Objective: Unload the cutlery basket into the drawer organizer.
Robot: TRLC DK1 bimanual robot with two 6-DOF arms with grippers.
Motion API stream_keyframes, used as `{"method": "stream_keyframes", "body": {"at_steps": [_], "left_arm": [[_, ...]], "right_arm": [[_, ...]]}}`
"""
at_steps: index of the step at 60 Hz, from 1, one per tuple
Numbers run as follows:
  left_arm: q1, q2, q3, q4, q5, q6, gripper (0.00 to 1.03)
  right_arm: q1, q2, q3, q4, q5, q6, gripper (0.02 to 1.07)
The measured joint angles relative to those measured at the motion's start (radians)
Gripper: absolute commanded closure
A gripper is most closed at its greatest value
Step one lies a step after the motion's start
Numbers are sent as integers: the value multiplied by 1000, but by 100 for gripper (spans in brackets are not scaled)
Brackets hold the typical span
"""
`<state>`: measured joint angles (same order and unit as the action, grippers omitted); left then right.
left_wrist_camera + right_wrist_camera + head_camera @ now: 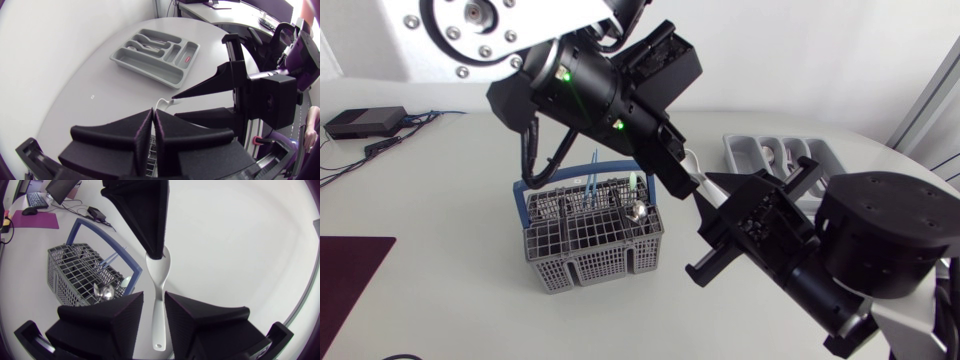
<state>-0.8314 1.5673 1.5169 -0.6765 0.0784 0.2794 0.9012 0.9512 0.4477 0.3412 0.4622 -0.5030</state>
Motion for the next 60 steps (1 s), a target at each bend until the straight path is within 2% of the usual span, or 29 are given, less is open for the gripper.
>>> {"method": "stream_keyframes", "body": {"at_steps": [45,52,57,60], "left_arm": [[-16,0,-2,-7,-1,0,93],[-18,0,-2,-8,-3,-10,92],[-21,0,-2,-11,-7,-15,87],[-22,0,-3,-13,-7,-16,76]], "right_arm": [[3,26,0,30,33,-15,96],[3,26,-3,33,33,-16,97],[3,26,-5,33,33,-16,97],[3,26,-6,33,32,-19,97]]}}
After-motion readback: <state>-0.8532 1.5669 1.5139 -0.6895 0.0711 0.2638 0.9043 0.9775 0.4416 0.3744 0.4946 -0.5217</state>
